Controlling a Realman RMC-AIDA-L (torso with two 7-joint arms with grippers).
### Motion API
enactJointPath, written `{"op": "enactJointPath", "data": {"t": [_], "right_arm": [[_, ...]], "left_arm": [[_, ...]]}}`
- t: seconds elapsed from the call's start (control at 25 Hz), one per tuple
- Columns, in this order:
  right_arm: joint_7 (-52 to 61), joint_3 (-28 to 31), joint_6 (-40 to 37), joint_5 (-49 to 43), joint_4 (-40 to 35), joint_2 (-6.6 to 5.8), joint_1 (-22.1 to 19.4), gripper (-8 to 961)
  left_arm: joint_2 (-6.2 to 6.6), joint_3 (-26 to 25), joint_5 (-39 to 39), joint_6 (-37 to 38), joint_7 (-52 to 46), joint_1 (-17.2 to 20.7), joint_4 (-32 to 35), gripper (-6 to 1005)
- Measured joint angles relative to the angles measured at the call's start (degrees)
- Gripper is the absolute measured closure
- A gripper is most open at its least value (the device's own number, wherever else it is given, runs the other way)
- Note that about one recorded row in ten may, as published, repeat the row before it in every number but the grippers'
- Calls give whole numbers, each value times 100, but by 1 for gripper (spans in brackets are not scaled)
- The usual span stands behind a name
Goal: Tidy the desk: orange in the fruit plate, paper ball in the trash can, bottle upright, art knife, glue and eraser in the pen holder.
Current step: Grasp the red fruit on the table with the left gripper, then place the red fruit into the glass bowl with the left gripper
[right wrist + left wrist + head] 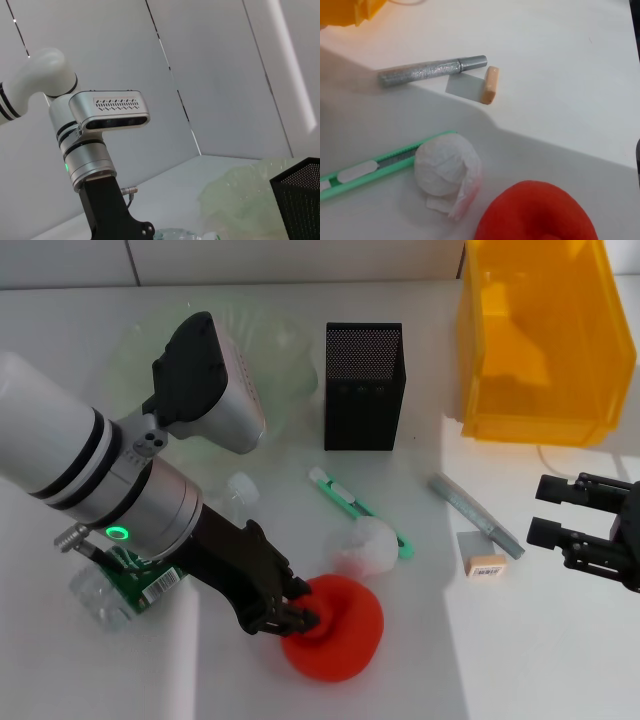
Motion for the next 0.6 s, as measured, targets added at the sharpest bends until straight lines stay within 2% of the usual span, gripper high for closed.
{"op": "enactJointPath", "data": {"t": [0.16,0.28,0.52,0.6], "right_arm": [[1,0,0,0,8,0,-6,337],[1,0,-3,0,7,0,-19,337],[-18,0,-13,0,8,0,-39,337],[-25,0,-23,0,8,0,-51,337]], "left_arm": [[0,7,-6,15,7,16,0,657],[0,9,-15,25,25,24,0,839],[28,-116,-311,213,335,95,6,877],[42,-437,-553,419,507,160,50,889]]}}
